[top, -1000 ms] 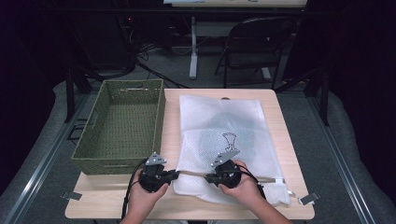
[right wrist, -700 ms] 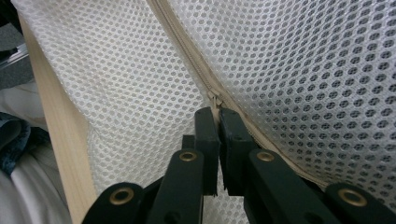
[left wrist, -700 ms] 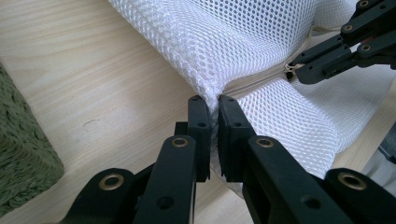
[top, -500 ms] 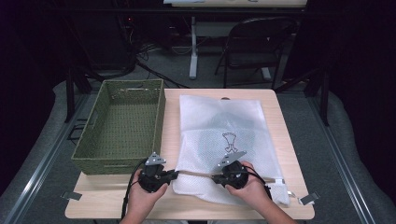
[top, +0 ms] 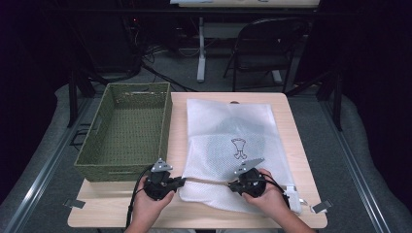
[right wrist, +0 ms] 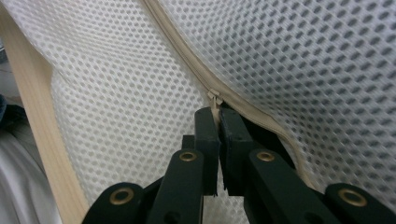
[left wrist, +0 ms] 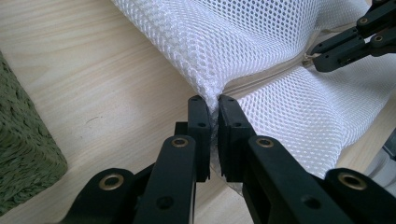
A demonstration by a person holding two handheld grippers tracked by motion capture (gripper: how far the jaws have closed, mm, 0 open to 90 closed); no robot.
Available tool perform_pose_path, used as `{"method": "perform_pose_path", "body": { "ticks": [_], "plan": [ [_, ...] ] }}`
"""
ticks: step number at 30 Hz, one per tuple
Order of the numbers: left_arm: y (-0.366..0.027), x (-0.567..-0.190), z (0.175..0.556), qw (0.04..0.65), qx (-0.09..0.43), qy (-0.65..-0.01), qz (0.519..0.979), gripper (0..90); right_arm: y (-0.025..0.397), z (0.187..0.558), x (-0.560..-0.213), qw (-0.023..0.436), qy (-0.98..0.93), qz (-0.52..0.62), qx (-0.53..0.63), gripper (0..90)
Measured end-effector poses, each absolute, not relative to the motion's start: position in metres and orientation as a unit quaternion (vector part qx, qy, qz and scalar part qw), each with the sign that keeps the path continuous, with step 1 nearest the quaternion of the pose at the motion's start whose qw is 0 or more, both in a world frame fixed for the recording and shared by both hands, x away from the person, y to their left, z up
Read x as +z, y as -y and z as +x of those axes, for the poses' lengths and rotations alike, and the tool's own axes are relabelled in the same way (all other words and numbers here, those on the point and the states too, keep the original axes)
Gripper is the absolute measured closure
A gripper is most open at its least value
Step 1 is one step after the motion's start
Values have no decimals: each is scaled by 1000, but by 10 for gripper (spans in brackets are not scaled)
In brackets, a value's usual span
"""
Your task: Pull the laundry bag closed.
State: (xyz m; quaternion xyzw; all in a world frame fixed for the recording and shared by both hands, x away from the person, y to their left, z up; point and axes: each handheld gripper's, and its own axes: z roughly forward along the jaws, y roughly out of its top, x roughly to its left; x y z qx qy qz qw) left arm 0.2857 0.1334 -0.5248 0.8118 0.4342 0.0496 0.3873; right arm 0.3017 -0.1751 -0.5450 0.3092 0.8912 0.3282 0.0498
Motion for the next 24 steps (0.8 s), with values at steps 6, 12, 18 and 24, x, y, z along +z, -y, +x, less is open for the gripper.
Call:
{"method": "perform_pose_path", "body": {
  "ticks": [6,12,18,24],
  "plan": [
    [-135,-525,286,385,50,-434,813,854,187,301,-546,54,-889,317,327,872],
    [-135,-526,286,385,50,-438,811,853,195,300,-547,58,-886,326,325,872],
    [-136,-527,286,384,49,-438,811,853,203,299,-548,59,-883,335,324,872],
    [-137,-527,286,384,48,-438,811,853,208,298,-548,66,-882,339,320,872]
  ]
}}
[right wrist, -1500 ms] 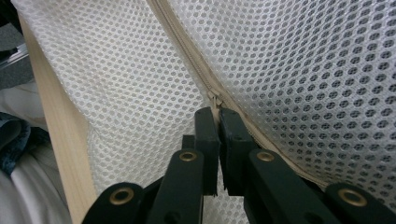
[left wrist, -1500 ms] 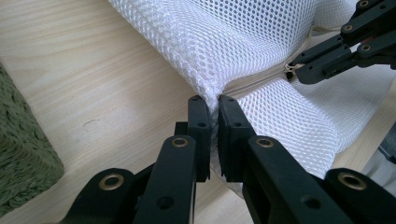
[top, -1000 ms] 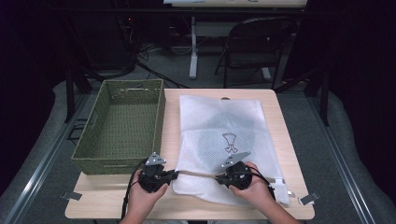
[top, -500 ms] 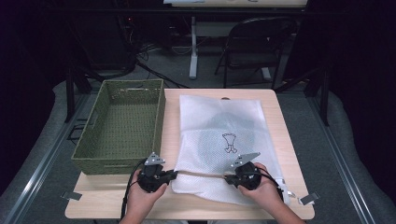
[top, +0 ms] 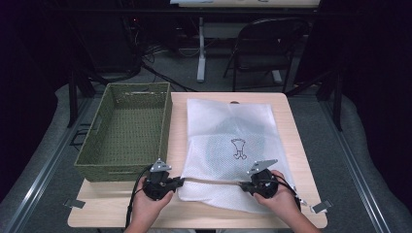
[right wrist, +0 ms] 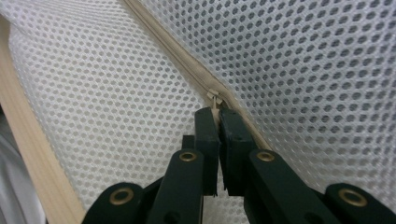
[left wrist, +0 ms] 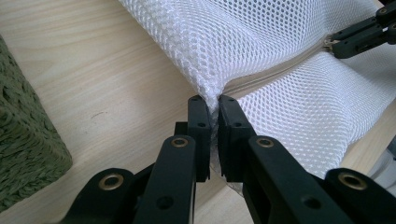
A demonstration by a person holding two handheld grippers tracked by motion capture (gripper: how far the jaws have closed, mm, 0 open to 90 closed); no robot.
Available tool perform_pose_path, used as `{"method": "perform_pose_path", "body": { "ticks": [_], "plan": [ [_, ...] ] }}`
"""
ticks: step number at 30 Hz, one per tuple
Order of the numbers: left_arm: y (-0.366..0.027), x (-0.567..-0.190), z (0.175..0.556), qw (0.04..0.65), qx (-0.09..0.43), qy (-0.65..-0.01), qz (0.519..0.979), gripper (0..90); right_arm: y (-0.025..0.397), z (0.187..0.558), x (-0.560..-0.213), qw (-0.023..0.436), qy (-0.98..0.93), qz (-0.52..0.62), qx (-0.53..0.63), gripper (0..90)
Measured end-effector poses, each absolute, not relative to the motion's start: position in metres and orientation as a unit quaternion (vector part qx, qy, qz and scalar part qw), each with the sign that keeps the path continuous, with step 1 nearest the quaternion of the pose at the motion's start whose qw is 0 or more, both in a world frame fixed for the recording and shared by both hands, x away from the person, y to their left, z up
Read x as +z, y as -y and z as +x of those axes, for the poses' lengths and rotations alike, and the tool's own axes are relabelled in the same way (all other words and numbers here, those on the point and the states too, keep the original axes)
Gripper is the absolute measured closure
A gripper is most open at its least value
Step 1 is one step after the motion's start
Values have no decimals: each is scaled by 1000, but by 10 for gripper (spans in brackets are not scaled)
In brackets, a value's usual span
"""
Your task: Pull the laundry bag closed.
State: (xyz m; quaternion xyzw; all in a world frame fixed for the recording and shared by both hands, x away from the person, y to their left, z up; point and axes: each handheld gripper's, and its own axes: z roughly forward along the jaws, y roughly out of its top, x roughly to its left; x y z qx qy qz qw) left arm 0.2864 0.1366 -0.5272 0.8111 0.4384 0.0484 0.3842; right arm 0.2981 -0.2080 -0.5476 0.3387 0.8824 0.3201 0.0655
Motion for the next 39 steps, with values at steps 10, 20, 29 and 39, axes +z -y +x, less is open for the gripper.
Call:
{"method": "perform_pose_path", "body": {
  "ticks": [10,20,29,39],
  "plan": [
    [-137,-528,287,384,50,-441,809,853,215,296,-548,70,-881,344,317,872],
    [-137,-529,287,383,47,-441,810,853,225,295,-550,69,-877,354,316,872],
    [-138,-529,287,382,47,-443,810,853,234,293,-552,72,-875,365,310,871],
    [-137,-530,287,383,49,-444,809,852,244,292,-553,76,-872,373,307,871]
  ]
}}
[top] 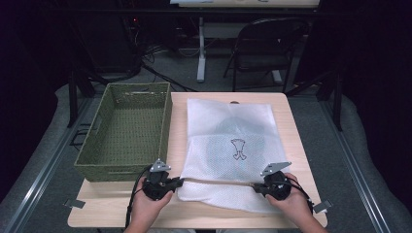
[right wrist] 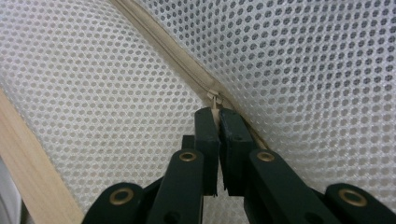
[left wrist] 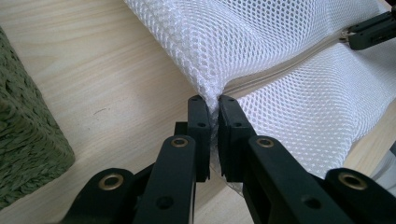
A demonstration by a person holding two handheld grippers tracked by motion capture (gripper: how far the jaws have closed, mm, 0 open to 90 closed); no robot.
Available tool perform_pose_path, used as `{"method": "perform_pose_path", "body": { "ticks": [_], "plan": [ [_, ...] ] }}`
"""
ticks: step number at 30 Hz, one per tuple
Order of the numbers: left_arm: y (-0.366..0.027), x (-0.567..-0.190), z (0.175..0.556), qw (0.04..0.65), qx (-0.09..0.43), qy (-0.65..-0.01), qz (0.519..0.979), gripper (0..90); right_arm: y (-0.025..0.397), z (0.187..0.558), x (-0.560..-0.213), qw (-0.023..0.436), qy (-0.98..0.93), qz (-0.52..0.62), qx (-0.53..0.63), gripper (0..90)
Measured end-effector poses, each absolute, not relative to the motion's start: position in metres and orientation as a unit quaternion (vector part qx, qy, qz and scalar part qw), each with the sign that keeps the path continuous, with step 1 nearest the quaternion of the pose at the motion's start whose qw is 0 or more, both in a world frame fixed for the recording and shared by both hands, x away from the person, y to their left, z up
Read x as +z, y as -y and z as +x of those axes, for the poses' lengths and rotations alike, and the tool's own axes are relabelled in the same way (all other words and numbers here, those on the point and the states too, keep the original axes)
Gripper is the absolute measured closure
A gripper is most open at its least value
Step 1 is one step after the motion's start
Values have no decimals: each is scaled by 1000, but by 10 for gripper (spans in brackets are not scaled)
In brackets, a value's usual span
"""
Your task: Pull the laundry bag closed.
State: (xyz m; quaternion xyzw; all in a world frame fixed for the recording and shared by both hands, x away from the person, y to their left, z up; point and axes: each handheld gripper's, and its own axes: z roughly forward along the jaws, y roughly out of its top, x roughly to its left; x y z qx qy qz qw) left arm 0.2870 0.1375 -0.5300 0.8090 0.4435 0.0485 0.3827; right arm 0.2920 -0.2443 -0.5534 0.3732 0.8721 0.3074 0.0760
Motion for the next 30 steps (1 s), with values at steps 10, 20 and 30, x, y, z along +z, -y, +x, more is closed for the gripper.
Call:
{"method": "perform_pose_path", "body": {
  "ticks": [10,20,30],
  "plan": [
    [-138,-530,287,380,48,-443,811,852,258,290,-556,81,-867,387,303,872],
    [-138,-530,287,379,49,-443,811,852,271,287,-558,84,-862,400,299,872],
    [-138,-530,287,378,49,-444,811,853,289,282,-559,92,-854,418,296,872]
  ]
}}
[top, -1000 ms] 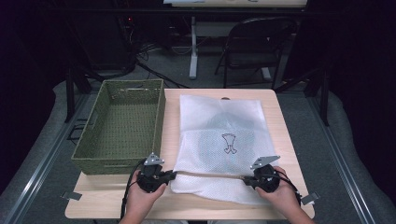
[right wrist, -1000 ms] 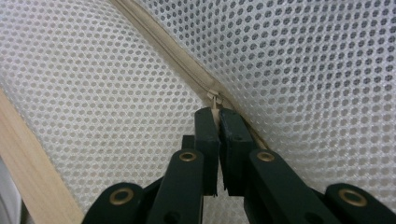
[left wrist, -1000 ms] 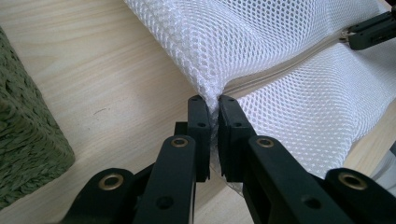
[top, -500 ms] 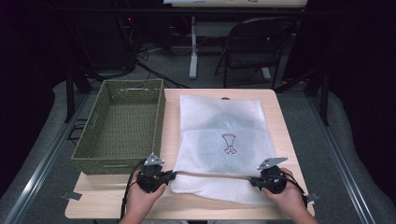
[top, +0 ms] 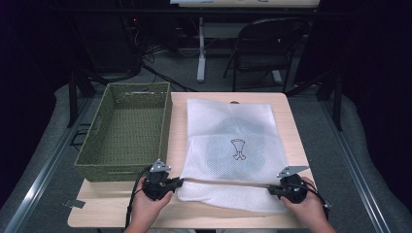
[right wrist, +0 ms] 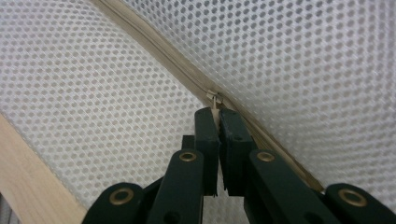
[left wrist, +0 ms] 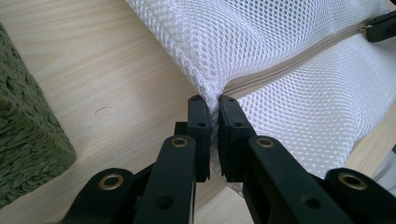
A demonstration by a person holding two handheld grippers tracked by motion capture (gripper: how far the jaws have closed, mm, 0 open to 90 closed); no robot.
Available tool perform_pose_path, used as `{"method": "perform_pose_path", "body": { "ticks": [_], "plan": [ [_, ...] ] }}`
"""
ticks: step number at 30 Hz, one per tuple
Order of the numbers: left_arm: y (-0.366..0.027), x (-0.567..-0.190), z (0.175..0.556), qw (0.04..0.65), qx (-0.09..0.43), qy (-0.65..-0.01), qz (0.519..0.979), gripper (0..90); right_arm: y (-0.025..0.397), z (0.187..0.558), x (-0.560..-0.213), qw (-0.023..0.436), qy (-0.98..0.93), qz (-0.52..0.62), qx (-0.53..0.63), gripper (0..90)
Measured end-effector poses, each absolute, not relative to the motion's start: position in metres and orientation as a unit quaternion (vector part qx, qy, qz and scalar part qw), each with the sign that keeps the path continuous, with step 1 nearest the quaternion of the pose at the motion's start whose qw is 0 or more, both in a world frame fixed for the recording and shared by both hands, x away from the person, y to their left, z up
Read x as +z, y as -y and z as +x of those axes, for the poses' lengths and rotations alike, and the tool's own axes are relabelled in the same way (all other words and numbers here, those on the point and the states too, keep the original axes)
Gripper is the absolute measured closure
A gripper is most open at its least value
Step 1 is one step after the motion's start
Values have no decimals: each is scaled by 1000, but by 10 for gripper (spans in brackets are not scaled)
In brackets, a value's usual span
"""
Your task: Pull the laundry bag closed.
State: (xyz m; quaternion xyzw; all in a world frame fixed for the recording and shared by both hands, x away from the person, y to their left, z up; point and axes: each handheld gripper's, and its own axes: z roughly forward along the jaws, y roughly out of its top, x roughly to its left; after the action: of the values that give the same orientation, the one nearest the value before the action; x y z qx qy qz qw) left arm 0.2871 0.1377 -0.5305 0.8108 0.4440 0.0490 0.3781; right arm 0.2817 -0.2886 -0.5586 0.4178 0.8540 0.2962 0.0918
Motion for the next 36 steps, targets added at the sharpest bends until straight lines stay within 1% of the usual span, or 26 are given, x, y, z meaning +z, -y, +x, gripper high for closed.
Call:
{"method": "perform_pose_path", "body": {
  "ticks": [28,36],
  "plan": [
    [-139,-532,288,375,46,-443,813,853,335,267,-560,114,-831,468,279,871],
    [-139,-532,288,374,46,-442,814,852,340,265,-559,110,-826,477,280,871]
  ]
}}
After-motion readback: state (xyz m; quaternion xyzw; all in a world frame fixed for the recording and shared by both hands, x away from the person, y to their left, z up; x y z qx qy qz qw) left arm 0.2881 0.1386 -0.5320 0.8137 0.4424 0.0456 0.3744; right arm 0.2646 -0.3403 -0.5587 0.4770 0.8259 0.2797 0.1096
